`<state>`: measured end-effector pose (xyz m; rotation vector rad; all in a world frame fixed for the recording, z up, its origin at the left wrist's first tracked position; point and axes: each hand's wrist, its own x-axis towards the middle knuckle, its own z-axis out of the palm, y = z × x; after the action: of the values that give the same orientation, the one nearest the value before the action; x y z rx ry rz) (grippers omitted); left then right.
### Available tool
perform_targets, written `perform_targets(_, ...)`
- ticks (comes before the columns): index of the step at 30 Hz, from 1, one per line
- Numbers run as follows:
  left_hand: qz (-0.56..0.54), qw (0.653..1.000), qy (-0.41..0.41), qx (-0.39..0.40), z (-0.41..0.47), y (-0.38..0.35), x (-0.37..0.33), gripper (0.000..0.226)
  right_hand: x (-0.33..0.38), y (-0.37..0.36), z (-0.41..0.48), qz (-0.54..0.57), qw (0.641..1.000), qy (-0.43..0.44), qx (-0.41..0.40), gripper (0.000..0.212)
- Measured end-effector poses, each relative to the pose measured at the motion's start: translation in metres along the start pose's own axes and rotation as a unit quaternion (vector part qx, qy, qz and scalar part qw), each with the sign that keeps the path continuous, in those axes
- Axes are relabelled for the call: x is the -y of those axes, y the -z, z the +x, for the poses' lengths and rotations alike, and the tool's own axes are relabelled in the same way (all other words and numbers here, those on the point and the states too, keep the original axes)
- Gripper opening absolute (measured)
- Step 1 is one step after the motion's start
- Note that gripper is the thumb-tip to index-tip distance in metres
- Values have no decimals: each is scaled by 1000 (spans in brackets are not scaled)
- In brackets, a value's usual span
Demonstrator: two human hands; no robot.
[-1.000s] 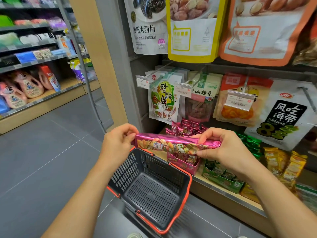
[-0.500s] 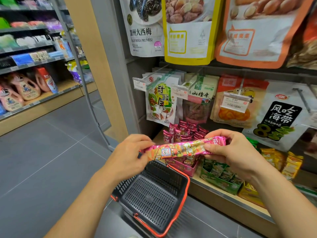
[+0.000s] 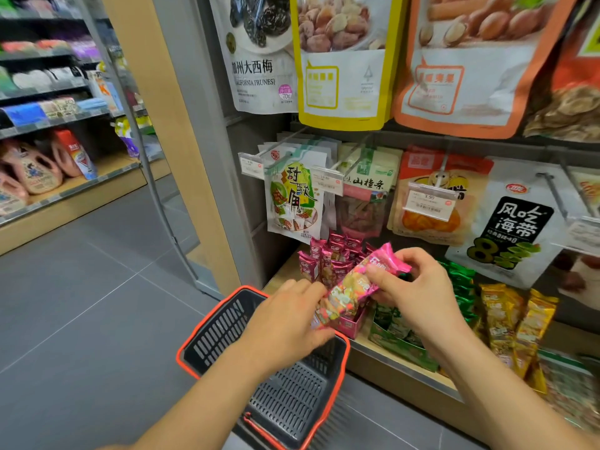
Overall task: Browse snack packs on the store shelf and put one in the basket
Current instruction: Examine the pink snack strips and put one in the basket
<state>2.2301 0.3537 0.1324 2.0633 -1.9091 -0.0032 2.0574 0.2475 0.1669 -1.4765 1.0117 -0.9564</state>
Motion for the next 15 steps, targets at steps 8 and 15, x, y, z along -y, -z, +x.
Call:
perform_targets(8, -237, 970, 44, -7, 18, 0, -15, 47, -6, -10, -4, -119, 981, 102, 113, 19)
perform_targets(15, -192, 975, 45, 99, 34, 16, -2, 50, -9, -16, 1, -44, 965, -85, 243, 20)
